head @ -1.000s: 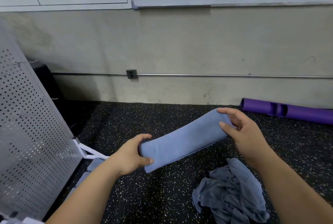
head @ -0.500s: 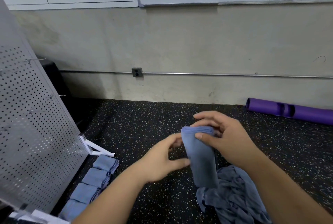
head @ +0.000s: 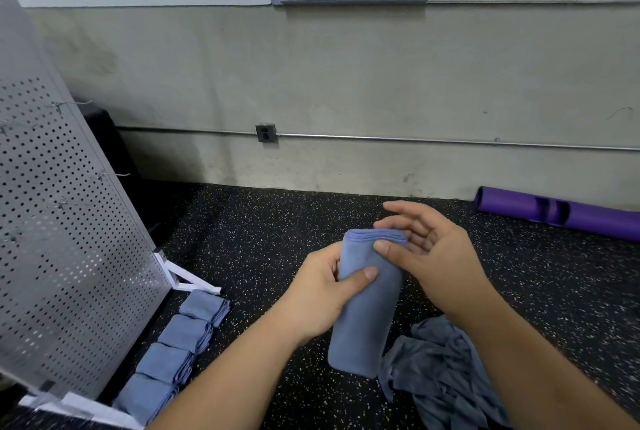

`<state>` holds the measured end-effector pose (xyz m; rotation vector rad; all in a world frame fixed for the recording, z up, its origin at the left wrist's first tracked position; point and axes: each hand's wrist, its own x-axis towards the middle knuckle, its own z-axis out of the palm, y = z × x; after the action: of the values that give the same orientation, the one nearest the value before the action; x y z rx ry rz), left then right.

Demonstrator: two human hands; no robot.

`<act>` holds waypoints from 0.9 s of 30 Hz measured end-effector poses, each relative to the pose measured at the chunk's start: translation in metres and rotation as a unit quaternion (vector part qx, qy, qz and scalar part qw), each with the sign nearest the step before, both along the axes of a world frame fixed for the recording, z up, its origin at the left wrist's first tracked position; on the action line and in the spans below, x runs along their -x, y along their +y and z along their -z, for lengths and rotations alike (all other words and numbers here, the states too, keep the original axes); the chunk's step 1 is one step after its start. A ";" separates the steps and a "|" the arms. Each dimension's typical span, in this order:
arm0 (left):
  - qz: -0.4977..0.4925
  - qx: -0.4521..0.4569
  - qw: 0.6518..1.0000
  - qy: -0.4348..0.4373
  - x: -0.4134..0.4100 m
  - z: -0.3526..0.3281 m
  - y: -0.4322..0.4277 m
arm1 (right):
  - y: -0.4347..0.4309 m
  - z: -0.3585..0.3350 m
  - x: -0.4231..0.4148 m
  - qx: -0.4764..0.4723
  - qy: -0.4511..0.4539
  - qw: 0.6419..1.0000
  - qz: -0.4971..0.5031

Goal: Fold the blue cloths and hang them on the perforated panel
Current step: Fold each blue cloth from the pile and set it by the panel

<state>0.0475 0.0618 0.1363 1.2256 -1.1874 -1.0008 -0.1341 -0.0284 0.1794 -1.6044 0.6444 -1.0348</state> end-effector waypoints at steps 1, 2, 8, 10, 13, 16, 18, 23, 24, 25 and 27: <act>-0.008 -0.002 1.000 0.018 0.000 -0.001 0.000 | -0.001 0.002 -0.001 -0.008 0.014 1.000 0.003; -0.018 -0.004 0.999 0.037 0.001 -0.002 0.001 | -0.002 0.004 -0.001 -0.014 0.037 0.999 -0.002; -0.060 0.004 0.994 0.087 -0.001 -0.005 0.002 | 0.000 0.012 -0.006 -0.013 0.057 0.998 0.010; -0.038 -0.013 0.994 0.103 -0.001 -0.003 0.002 | 0.002 0.008 -0.008 -0.015 0.016 0.999 0.040; 0.019 -0.038 0.994 0.102 -0.002 0.002 0.002 | 0.004 0.006 -0.011 -0.033 -0.033 0.995 0.082; 0.009 -0.028 0.994 0.109 0.001 0.000 0.002 | 0.003 0.008 -0.010 -0.050 0.023 0.995 0.080; -0.038 -0.017 0.991 0.131 0.002 -0.005 0.003 | 0.000 0.012 -0.007 -0.064 0.093 0.993 0.016; -0.114 -0.018 0.980 0.161 -0.004 -0.012 0.002 | 0.004 0.022 -0.009 -0.042 0.118 0.989 -0.076; -0.118 -0.023 0.980 0.161 -0.004 -0.013 0.003 | 0.004 0.022 -0.010 -0.038 0.104 0.991 -0.068; -0.115 -0.033 0.980 0.159 -0.003 -0.014 0.003 | 0.004 0.022 -0.011 -0.039 0.089 0.993 -0.061; -0.087 -0.066 0.983 0.148 -0.003 -0.014 0.004 | 0.004 0.022 -0.013 -0.039 0.069 0.996 -0.040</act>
<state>0.0510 0.0663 0.1502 1.2107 -0.7793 -1.0994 -0.1215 -0.0242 0.1570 -1.6309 0.6991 -0.8357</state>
